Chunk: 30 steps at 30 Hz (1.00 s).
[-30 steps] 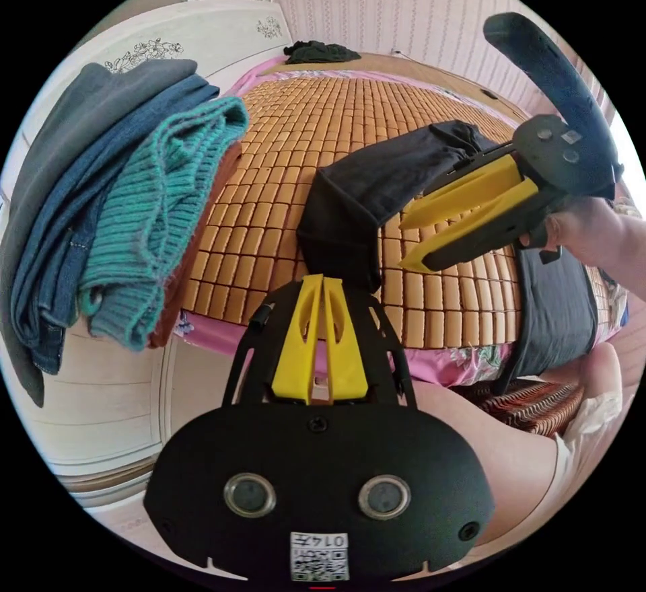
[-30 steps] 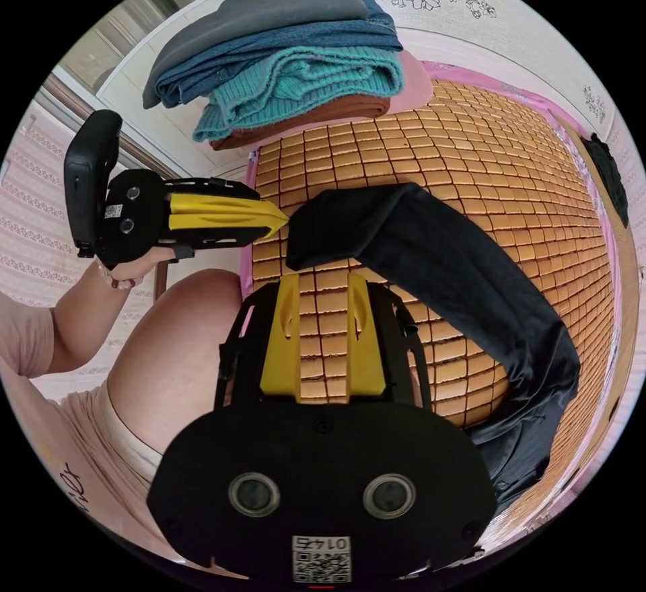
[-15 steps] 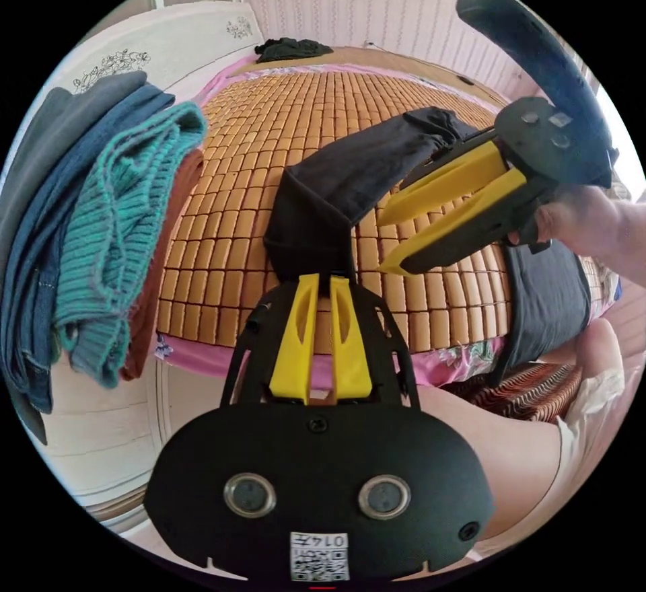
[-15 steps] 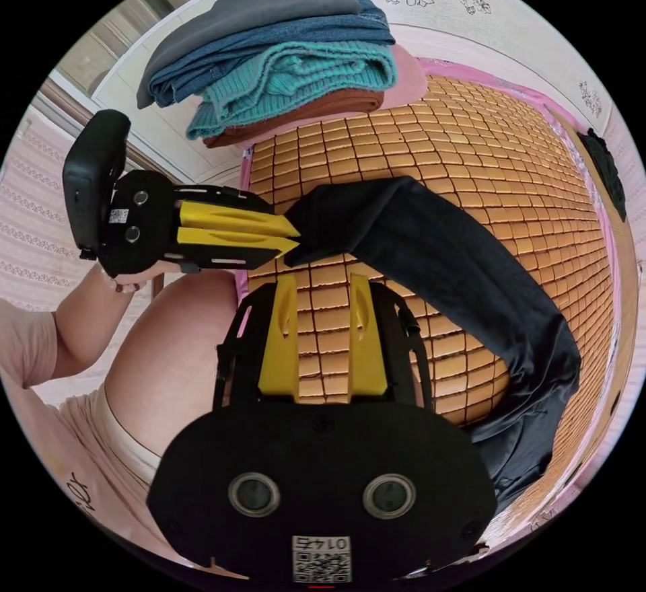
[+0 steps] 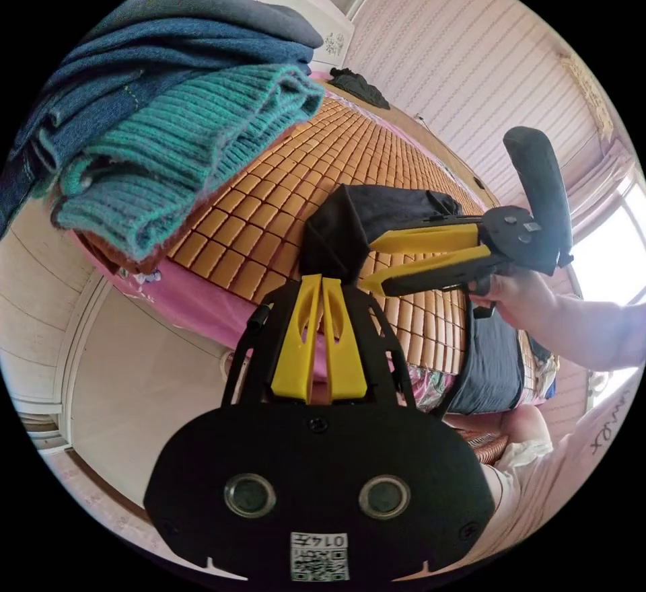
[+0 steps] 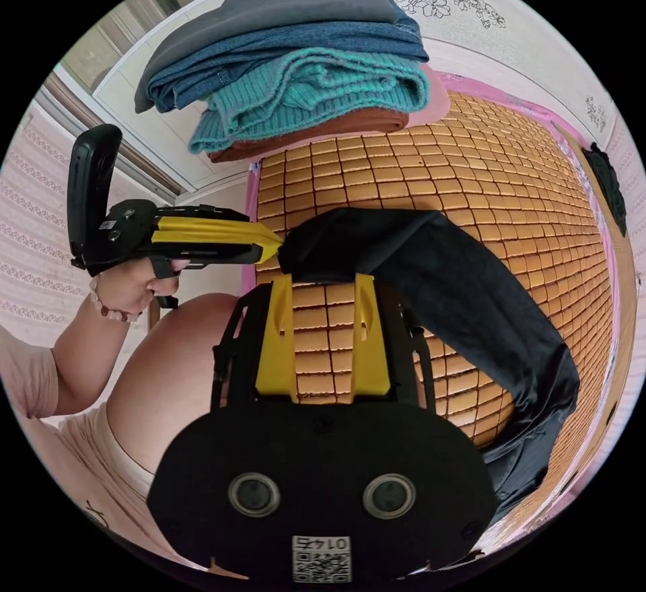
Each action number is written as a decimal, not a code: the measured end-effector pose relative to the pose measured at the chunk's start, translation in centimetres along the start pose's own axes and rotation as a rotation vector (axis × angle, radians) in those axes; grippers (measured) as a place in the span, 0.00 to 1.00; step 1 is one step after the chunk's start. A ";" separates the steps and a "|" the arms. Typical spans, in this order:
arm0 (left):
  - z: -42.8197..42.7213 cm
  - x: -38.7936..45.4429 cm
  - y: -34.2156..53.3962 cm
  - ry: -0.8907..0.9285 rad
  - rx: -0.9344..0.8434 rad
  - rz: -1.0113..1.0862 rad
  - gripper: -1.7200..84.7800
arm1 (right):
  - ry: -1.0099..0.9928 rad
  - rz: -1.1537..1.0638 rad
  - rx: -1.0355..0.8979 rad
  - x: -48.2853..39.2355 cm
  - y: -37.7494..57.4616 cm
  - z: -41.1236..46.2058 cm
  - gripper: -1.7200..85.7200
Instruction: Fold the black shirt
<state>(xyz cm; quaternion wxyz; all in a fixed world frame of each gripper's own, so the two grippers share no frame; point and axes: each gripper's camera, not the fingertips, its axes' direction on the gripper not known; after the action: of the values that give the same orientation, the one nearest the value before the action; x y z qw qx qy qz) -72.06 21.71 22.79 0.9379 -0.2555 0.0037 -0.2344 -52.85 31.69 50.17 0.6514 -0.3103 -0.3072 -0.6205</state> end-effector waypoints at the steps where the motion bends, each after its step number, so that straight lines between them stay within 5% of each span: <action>1: 0.1 -0.2 0.0 -0.018 -0.003 -0.003 0.01 | 0.007 -0.043 -0.012 -1.4 0.1 0.0 0.17; 5: 0.2 -0.7 -0.1 -0.018 -0.004 -0.008 0.01 | 0.181 -0.077 -0.014 -4.3 1.4 1.0 0.15; 13: 0.1 -1.5 0.3 0.005 0.018 -0.027 0.01 | 0.181 -0.026 -0.027 -3.7 6.2 2.3 0.05; 23: -5.7 7.6 -5.0 0.403 0.469 0.219 0.01 | 0.308 0.141 0.423 2.9 21.8 -16.0 0.03; 30: -6.0 21.6 -5.4 0.770 0.480 0.551 0.01 | 0.427 0.304 0.636 0.8 43.8 -27.0 0.03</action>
<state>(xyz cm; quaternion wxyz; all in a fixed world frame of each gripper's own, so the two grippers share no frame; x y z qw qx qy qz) -56.01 5.20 22.62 0.9277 0.0811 0.3610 -0.0503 -8.65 11.62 33.03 0.8481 0.0003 -0.2923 -0.4419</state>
